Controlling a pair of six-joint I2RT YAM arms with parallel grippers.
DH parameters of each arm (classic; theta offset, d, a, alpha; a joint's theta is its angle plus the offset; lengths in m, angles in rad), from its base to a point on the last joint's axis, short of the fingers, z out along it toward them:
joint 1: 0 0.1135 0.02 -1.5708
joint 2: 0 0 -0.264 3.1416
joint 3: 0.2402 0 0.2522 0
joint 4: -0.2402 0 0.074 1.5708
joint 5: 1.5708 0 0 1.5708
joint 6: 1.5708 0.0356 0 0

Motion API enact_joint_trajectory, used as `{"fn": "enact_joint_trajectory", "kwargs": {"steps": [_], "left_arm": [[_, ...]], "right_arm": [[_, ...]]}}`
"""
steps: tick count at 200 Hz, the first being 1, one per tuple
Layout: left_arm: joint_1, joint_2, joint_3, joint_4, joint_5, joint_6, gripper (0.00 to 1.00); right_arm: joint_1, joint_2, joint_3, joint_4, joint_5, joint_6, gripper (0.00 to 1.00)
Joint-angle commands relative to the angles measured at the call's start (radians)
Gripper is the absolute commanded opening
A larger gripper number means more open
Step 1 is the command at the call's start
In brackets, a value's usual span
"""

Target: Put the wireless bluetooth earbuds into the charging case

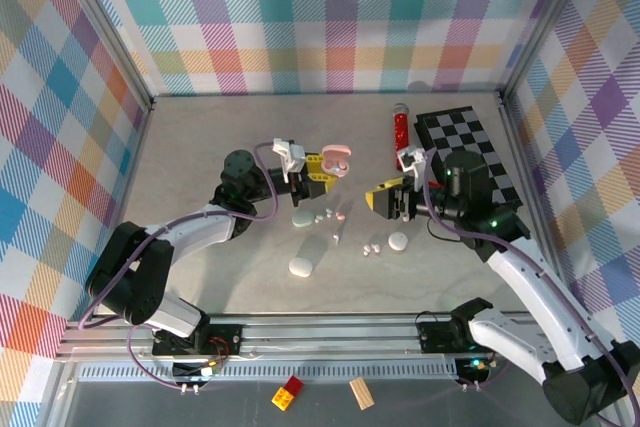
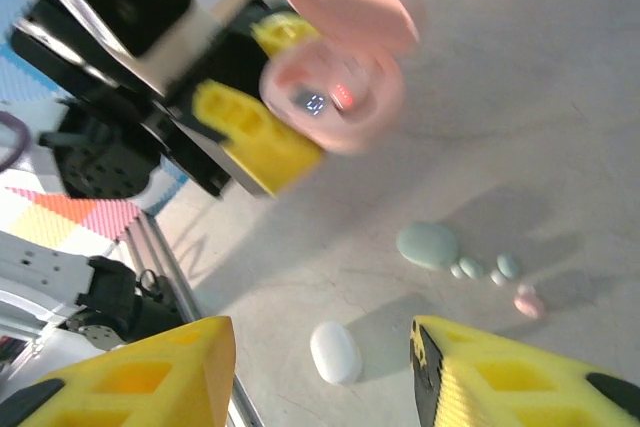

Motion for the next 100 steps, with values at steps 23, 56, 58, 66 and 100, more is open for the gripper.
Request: {"fn": "enact_joint_trajectory", "kwargs": {"steps": [23, 56, 58, 66, 100], "left_arm": [[0.063, -0.051, -0.044, 0.072, 0.017, -0.018, 0.32], [0.102, -0.078, -0.049, 0.062, 0.024, -0.016, 0.32], [0.103, -0.079, -0.05, 0.062, 0.025, -0.016, 0.32], [0.108, -0.08, -0.049, 0.062, 0.027, -0.015, 0.32], [0.123, -0.099, -0.054, 0.062, 0.025, -0.016, 0.32]], "right_arm": [[-0.006, 0.036, -0.134, 0.056, 0.113, 0.152, 0.47], [0.002, 0.227, -0.209, 0.267, 0.045, 0.346, 0.46], [0.007, 0.238, -0.214, 0.283, 0.045, 0.357, 0.46], [0.02, 0.276, -0.231, 0.342, 0.057, 0.401, 0.45], [0.064, 0.469, -0.224, 0.449, 0.076, 0.559, 0.43]]}}
